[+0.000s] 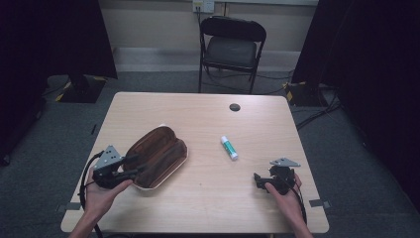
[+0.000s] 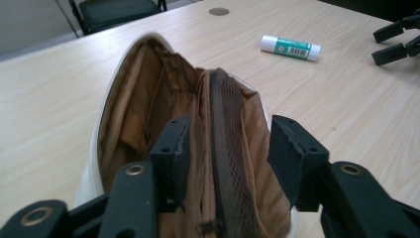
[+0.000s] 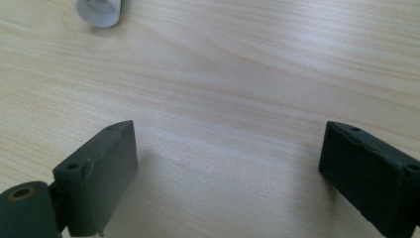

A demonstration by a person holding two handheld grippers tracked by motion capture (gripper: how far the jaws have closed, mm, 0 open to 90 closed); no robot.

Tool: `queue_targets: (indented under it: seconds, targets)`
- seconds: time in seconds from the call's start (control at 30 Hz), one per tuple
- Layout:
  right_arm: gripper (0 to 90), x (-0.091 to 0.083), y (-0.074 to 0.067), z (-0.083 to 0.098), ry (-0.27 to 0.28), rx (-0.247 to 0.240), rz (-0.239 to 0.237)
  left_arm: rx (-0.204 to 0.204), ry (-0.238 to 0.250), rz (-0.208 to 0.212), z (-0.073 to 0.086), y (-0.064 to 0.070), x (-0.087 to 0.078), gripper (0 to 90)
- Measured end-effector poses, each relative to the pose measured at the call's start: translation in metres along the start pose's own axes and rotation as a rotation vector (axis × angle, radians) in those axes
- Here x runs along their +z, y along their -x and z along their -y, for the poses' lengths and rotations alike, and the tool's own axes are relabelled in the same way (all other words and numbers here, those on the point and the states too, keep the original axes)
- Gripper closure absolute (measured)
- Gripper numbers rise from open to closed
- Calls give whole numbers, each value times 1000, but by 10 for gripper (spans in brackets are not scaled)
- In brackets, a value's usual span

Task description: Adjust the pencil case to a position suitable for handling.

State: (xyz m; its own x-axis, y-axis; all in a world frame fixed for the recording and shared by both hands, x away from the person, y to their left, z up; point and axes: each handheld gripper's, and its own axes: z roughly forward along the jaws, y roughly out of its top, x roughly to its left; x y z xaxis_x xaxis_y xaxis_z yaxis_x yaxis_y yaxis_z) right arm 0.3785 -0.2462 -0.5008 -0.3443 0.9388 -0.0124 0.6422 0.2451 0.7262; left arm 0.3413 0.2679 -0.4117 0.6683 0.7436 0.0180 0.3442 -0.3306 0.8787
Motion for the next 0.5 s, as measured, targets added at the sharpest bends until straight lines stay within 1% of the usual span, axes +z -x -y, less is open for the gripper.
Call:
queue_targets:
  seconds: [0.03,0.07,0.1,0.13,0.17,0.2,0.23,0.27,0.3,0.33,0.37,0.4,0.43,0.47,0.5]
  targets:
    - [70,0,0,0,0,0,0,-8,5,-7,-2,0,2,531]
    - [70,0,0,0,0,0,0,3,3,-16,-5,-1,4,531]
    - [70,0,0,0,0,0,0,4,4,-15,-8,-2,6,533]
    - [70,0,0,0,0,0,0,-6,9,-13,-10,-3,9,539]
    - [70,0,0,0,0,0,0,-18,7,-3,-12,-4,11,539]
    - [71,0,0,0,0,0,0,-19,4,7,-14,-5,17,556]
    - [71,0,0,0,0,0,0,-19,4,7,-14,-5,17,565]
    - [71,0,0,0,0,-1,0,-33,0,15,-15,-4,21,565]
    - [71,0,0,0,0,-1,0,-38,-8,24,-15,-4,25,576]
    - [71,0,0,0,0,-1,0,-32,-15,26,-15,-3,29,593]
    - [71,0,0,0,0,-1,0,-29,-29,28,-16,-3,32,641]
    - [71,0,0,0,0,-1,0,-39,-44,49,-16,-2,40,687]
    - [71,0,0,0,0,-1,0,-39,-44,49,-16,-2,40,692]
    - [71,0,0,0,0,-1,0,-44,-49,66,-16,-2,44,692]
    - [71,0,0,0,0,-1,0,-54,-53,61,-15,-1,47,692]
